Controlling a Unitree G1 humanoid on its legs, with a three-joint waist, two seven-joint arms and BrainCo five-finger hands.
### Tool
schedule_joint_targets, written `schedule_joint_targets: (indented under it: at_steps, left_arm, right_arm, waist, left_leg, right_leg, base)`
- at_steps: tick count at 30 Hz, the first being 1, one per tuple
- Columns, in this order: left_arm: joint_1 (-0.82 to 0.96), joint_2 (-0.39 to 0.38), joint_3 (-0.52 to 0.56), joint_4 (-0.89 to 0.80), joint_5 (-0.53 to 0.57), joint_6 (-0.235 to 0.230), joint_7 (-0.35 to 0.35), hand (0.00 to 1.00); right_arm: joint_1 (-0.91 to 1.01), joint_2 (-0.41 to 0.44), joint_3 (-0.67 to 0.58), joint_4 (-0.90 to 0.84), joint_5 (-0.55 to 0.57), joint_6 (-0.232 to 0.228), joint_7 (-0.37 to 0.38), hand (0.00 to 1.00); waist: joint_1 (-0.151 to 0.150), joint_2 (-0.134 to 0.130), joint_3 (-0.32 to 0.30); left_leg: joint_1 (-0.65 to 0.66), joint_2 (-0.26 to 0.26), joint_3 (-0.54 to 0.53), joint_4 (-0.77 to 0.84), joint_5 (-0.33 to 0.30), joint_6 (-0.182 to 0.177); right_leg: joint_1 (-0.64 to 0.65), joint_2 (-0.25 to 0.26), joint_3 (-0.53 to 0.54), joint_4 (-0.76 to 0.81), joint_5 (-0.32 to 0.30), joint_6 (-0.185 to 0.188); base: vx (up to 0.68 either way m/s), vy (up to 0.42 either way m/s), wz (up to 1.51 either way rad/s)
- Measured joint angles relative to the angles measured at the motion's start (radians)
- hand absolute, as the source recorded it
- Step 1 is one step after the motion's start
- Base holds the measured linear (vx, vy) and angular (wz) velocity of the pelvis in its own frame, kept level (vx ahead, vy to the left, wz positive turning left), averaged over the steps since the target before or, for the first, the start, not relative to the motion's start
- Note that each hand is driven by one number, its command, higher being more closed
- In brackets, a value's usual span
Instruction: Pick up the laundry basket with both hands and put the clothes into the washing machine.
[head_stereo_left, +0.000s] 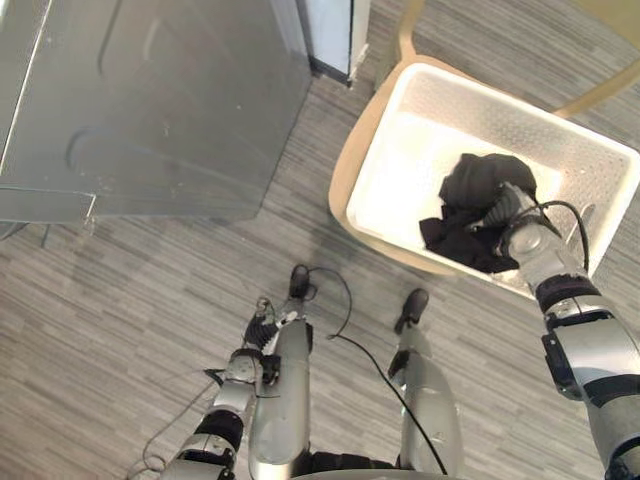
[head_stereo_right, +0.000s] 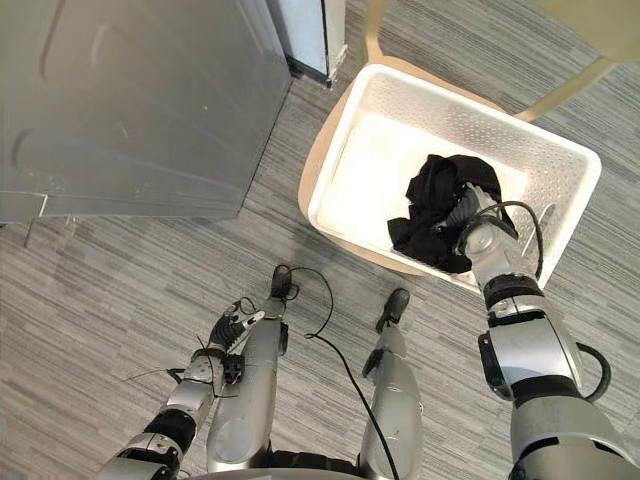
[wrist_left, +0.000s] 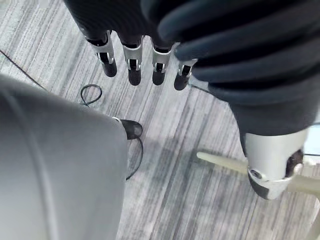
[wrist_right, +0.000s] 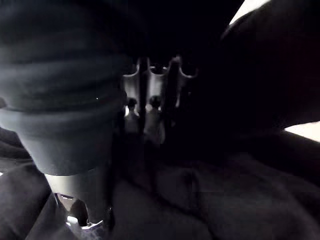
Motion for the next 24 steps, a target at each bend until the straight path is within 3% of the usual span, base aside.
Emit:
schedule_joint_targets:
  at_steps: [1, 8, 17, 21, 24]
  left_arm:
    - [0.0, -0.009, 0.014, 0.0, -0.001, 0.003, 0.001, 0.0]
    - [0.0, -0.026, 0.023, 0.003, -0.007, 0.012, 0.009, 0.0]
    - [0.019, -0.098, 0.01, -0.001, -0.01, 0.026, 0.021, 0.0]
    - [0.051, -0.081, 0.011, -0.015, -0.012, 0.024, 0.019, 0.0]
    - [0.074, -0.061, 0.015, 0.028, -0.012, 0.027, 0.019, 0.0]
  right_arm:
    - [0.002, 0.009, 0.001, -0.008, 0.0, 0.004, -0.001, 1.0]
    - [0.02, 0.085, -0.017, -0.009, 0.009, 0.032, -0.022, 1.0]
    - [0.147, 0.159, -0.145, -0.007, 0.059, 0.045, -0.024, 1.0]
    - [0.148, 0.159, -0.287, -0.034, 0.189, 0.045, -0.055, 1.0]
    - [0.162, 0.165, -0.422, -0.195, 0.379, 0.043, -0.135, 1.0]
  waist:
    - [0.007, 0.0, 0.0]
    - [0.013, -0.003, -0.007]
    - [0.043, -0.002, -0.083]
    - [0.041, -0.004, -0.088]
    - [0.031, -0.011, -0.134]
  left_leg:
    - [0.004, -0.001, 0.001, -0.011, 0.007, 0.0]
    - [0.033, 0.001, 0.007, -0.029, 0.017, 0.0]
    - [0.104, 0.0, 0.003, -0.064, 0.035, -0.002]
    - [0.145, 0.0, 0.005, -0.07, 0.037, -0.002]
    - [0.171, 0.001, 0.013, -0.103, 0.053, -0.003]
  right_leg:
    - [-0.005, -0.003, 0.0, 0.008, -0.005, 0.003]
    - [0.012, -0.005, -0.001, 0.01, -0.005, 0.004]
    - [0.08, -0.01, -0.023, 0.01, -0.013, 0.0]
    - [0.119, -0.009, -0.023, 0.005, -0.013, 0.0]
    - [0.131, -0.009, -0.017, -0.006, -0.008, 0.0]
  base:
    - [0.0, 0.0, 0.0]
    - [0.0, 0.0, 0.0]
    - [-0.02, 0.007, 0.09]
    - [-0.04, -0.004, 0.03]
    - [0.0, 0.0, 0.0]
